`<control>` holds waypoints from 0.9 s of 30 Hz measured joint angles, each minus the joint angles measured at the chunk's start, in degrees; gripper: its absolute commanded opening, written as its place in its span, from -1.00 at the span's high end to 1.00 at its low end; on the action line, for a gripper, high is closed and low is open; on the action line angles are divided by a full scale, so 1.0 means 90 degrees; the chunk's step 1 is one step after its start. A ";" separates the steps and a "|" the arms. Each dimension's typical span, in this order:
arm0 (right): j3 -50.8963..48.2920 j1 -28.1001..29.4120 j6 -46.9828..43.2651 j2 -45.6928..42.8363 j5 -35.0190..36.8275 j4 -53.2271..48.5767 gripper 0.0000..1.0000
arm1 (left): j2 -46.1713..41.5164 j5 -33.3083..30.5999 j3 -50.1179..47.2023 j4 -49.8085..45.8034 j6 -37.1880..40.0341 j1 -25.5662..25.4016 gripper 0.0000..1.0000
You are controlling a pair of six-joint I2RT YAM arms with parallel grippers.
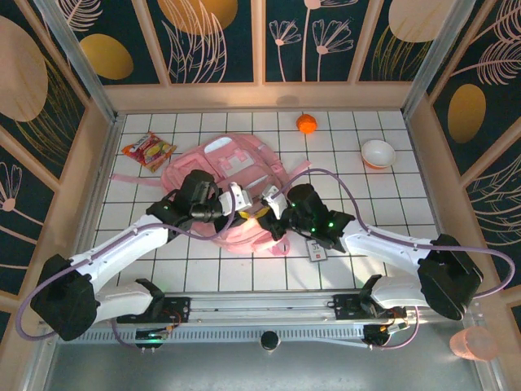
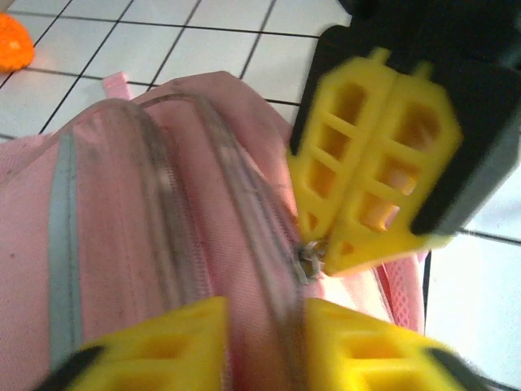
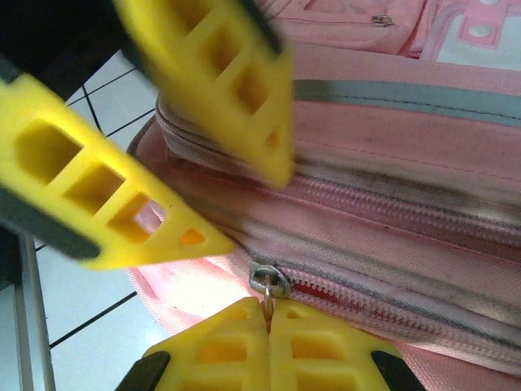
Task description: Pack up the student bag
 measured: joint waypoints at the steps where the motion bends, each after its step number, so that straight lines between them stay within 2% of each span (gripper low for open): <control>1: 0.0000 -0.0036 -0.0002 -0.0010 0.0005 -0.0032 1.00 | -0.0019 -0.0012 -0.0036 0.0010 0.0049 -0.0046 0.96; 4: -0.0005 -0.0211 -0.0017 -0.0097 -0.0044 -0.0189 1.00 | -0.0180 -0.0083 -0.0160 0.0051 0.0158 -0.0056 1.00; 10: -0.0187 -0.1083 -0.0250 -0.0435 -0.0323 -0.0328 1.00 | -0.0821 -0.0299 -0.0277 -0.0328 0.0510 0.0046 1.00; 13: -0.0223 -0.1168 -0.0335 -0.0427 -0.0520 -0.0406 1.00 | -0.1037 -0.0452 -0.0318 -0.0663 0.0712 0.0061 1.00; 14: -0.0223 -0.1151 -0.0340 -0.0418 -0.0590 -0.0408 1.00 | -0.1086 -0.0491 -0.0318 -0.0767 0.0765 0.0073 0.88; 15: -0.0223 -0.1107 -0.0338 -0.0415 -0.0624 -0.0403 1.00 | -0.1124 -0.0520 -0.0318 -0.0845 0.0809 0.0080 0.62; 16: -0.0223 -0.1056 -0.0335 -0.0415 -0.0627 -0.0401 1.00 | -0.1149 -0.0537 -0.0318 -0.0894 0.0869 0.0085 0.28; 17: -0.0223 -0.0974 -0.0330 -0.0415 -0.0622 -0.0396 1.00 | -0.1166 -0.0546 -0.0316 -0.0971 0.0899 0.0097 0.08; 18: -0.0223 -0.0891 -0.0311 -0.0415 -0.0605 -0.0398 1.00 | -0.1163 -0.0522 -0.0308 -0.1032 0.0903 0.0129 -0.02; 20: -0.0223 -0.0709 -0.0287 -0.0410 -0.0568 -0.0393 1.00 | -0.1103 -0.0408 -0.0248 -0.1093 0.0860 0.0117 -0.15; 22: -0.0223 -0.0520 -0.0262 -0.0406 -0.0546 -0.0376 1.00 | -0.1005 -0.0408 -0.0177 -0.0947 0.0712 -0.0117 -0.20; 27: -0.0197 -0.0160 -0.0138 -0.0342 -0.0546 -0.0345 1.00 | -0.0690 -0.0546 -0.0165 -0.0287 0.0372 -0.0707 -0.19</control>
